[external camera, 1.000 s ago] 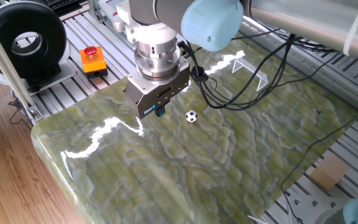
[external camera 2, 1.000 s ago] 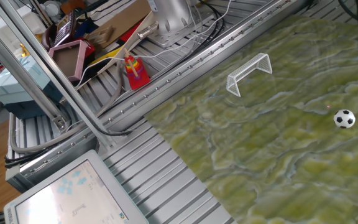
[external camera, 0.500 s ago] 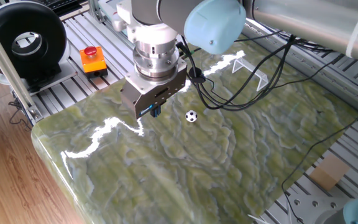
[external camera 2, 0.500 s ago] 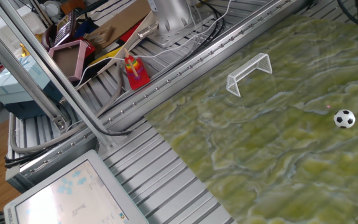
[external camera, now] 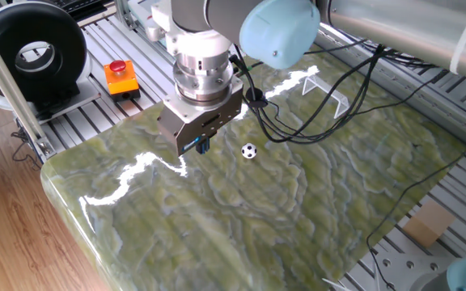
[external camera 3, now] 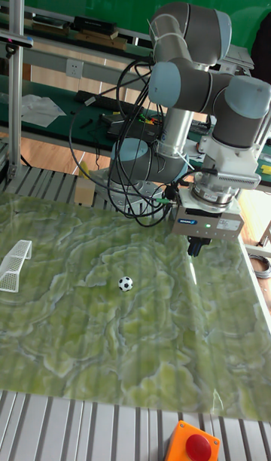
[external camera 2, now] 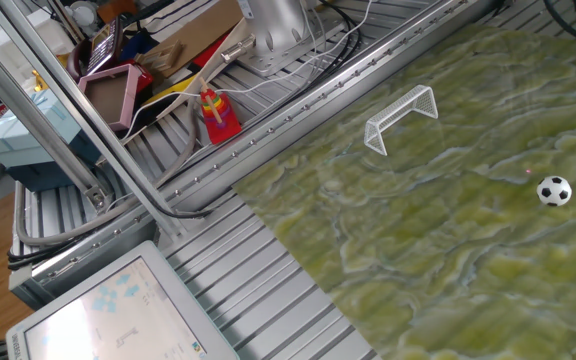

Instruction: Push the soccer ball into the goal

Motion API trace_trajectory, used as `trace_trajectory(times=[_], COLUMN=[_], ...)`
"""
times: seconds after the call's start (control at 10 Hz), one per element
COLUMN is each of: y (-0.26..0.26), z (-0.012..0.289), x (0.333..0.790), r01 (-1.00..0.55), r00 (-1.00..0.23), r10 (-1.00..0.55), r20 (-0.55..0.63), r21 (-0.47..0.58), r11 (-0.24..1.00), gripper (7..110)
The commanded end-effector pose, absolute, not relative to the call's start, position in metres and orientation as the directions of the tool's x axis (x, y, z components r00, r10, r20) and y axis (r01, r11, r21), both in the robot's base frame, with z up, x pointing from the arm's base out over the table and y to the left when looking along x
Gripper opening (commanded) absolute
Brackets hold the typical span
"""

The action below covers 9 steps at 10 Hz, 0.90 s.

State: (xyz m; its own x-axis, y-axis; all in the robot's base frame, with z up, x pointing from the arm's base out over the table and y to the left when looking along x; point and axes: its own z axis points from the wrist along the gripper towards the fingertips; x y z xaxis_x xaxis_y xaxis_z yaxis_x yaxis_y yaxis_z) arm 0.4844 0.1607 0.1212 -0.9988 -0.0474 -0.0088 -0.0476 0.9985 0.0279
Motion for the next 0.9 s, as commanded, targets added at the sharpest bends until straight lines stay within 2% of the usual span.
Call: trace_trajectory(times=[0.0,0.1,0.4,0.5,0.8], y=[0.169,0.159,0.149,0.146,0.137], z=[0.094,0.075,0.033,0.025,0.02], x=[0.501,0.505,0.502,0.486,0.478], r01=[-0.027,-0.024,-0.03,-0.04,-0.008], r00=[-1.0,-1.0,-1.0,-0.999,-1.0], r10=[-0.027,-0.024,-0.03,-0.041,-0.008], r20=[-0.005,-0.009,-0.007,0.023,0.03], r21=[0.042,0.004,-0.001,0.019,-0.02], r11=[0.999,1.0,1.0,0.999,1.0], gripper=[7,7,7,7,7])
